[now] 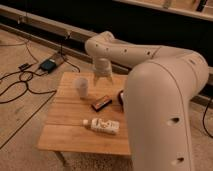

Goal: Move the arm in a circular motion

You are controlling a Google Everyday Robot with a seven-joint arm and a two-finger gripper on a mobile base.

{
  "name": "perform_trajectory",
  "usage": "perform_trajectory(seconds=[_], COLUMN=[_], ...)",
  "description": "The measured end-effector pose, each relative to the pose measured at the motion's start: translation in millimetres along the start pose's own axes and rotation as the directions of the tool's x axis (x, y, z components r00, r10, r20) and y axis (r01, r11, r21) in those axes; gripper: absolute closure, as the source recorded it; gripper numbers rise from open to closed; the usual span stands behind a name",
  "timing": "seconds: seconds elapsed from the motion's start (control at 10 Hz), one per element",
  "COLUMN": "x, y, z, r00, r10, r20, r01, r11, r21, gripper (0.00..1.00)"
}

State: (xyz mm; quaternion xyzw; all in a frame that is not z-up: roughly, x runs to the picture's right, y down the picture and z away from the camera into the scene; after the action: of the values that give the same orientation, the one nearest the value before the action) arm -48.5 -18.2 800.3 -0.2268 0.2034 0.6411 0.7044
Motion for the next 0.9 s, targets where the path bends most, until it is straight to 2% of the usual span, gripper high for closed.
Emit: perform_trajectory(seconds=[0.1, 0.3, 0.4, 0.6, 0.9], x=[9, 28, 46, 73, 114], y=[33, 70, 92, 105, 104], z=[2, 4, 5, 3, -4], r00=[0.998, 0.989, 0.98, 0.97, 0.971], r10=[-0.066, -0.149, -0.196, -0.239, -0.232], r20=[-0.003, -0.013, -0.022, -0.034, -0.056], r01=[0.066, 0.148, 0.194, 0.235, 0.226], r11=[0.997, 0.987, 0.978, 0.967, 0.969], r21=[-0.026, -0.056, -0.079, -0.095, -0.103], gripper=[0.35, 0.35, 0.35, 0.35, 0.35])
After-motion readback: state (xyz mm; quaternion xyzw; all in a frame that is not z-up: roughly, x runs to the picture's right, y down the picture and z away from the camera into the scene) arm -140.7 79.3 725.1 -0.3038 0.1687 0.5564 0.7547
